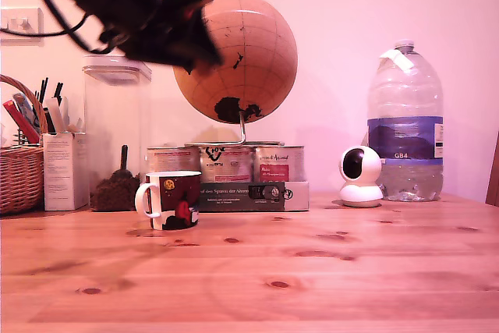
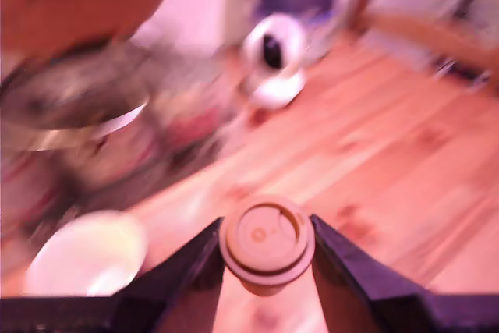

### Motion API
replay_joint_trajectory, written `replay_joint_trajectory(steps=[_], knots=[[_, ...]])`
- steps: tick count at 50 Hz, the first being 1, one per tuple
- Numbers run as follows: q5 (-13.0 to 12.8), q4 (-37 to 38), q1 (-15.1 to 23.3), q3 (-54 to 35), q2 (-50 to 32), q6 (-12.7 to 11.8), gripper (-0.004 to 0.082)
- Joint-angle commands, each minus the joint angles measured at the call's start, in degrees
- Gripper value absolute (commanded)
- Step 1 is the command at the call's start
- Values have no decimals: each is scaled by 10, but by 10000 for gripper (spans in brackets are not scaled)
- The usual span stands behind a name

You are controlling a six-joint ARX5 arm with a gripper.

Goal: Pick up the coffee capsules from the table one by one and drop them inside the nearest coffee cup

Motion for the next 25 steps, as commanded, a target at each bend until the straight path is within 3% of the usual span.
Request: replay_joint_trajectory(steps=[1,14,25], knots=[[-4,-2,17,1,4,-3,284],[-4,-25,85,1,4,-3,284],[-2,-29,105,1,4,-2,284]])
